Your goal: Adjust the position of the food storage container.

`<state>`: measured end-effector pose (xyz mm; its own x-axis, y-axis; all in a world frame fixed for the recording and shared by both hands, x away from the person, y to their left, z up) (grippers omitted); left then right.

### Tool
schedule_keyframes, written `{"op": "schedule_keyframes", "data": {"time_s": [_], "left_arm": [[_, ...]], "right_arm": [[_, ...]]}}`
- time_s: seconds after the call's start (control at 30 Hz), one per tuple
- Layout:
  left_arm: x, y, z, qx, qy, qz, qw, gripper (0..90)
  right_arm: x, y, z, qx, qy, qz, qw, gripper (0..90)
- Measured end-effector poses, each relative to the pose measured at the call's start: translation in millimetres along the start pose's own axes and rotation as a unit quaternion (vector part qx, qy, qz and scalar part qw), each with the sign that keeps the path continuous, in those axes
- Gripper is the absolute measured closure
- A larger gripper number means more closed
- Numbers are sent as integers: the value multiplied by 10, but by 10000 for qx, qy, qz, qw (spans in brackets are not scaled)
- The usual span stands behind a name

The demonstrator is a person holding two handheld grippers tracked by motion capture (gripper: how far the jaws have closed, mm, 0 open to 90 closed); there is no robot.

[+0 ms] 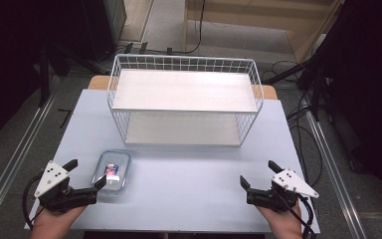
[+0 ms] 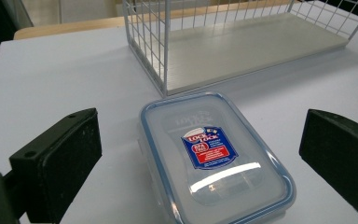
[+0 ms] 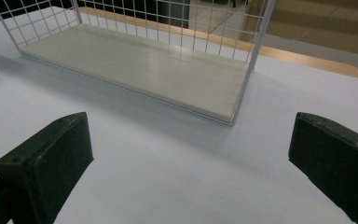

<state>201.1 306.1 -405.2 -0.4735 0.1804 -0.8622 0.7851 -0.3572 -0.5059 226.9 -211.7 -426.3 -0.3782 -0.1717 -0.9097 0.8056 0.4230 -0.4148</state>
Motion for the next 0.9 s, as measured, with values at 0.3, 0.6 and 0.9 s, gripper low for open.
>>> {"op": "schedule_keyframes", "data": {"time_s": [0.3,0.6,0.9], "left_arm": [[-11,29,-65,72,16,-25,10000,0],[1,47,-98,17,-115,-78,9999,0],[63,92,-313,-104,-452,-25,9989,375]], "right_arm": [[54,-3,55,124,210,-92,9997,0],[74,12,72,127,118,-125,9998,0],[63,19,74,49,121,-120,9998,2]]}}
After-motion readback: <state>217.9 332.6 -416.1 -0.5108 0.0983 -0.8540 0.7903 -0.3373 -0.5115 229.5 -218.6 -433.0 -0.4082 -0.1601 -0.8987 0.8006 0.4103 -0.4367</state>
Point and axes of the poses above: each handheld gripper's, and its own axes: y roughly forward along the jaws, x roughly out of its underside, z roughly to its right, the point moved 1 cm from there along y, roughly forward along the jaws, and after that the axes turned 2 degrees about -z, right-handed, at the moved point
